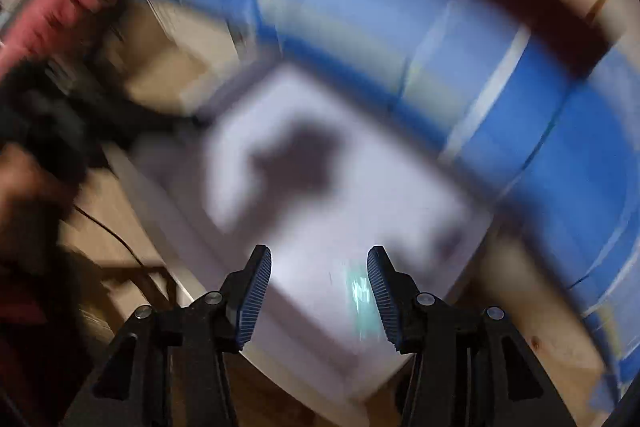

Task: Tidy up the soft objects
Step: 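Move the right gripper to the drawer and grasp the teal plastic packet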

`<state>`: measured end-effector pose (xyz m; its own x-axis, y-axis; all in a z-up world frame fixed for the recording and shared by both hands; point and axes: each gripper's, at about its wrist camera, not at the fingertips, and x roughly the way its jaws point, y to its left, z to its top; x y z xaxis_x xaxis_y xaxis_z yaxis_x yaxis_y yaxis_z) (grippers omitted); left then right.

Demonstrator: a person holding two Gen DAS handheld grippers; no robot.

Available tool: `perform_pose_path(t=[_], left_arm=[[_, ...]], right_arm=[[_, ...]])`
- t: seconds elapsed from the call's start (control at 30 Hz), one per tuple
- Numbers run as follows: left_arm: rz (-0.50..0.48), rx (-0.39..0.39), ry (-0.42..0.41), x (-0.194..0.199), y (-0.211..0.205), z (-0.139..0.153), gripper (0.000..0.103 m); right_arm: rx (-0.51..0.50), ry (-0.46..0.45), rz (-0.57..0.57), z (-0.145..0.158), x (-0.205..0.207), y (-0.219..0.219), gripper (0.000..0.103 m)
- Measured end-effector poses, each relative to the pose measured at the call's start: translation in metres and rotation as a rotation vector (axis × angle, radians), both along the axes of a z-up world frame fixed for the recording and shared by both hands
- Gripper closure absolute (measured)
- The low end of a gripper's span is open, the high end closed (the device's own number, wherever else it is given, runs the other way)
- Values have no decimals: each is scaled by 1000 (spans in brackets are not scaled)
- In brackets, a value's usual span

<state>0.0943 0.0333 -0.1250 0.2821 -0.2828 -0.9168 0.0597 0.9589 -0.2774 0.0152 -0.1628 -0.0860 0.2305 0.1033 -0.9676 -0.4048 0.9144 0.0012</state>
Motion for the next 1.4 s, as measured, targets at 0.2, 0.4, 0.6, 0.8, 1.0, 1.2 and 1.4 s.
perform_pose_path(t=[0.2,0.4,0.6,0.8,1.0,1.2,1.4], left_arm=[[-2,20,6,-3,2,-5,62],[-33,25,-11,-2,-7,-4,62],[-85,38,-37,-4,-19,-2,62],[-108,53,-42,-5,-24,-4,62],[-105,50,-39,-6,-22,-2,62],[-108,52,-40,-7,-23,-2,62],[-98,50,-33,-5,-22,-2,62]], right_arm=[[-140,286,-84,-108,14,-9,43],[-237,331,-149,-156,25,-21,37],[-209,363,-206,-172,32,-34,38],[-212,375,-226,-182,38,-40,47],[-232,358,-229,-181,34,-36,70],[-168,347,-263,-171,37,-40,76],[-37,314,-277,-145,32,-37,78]])
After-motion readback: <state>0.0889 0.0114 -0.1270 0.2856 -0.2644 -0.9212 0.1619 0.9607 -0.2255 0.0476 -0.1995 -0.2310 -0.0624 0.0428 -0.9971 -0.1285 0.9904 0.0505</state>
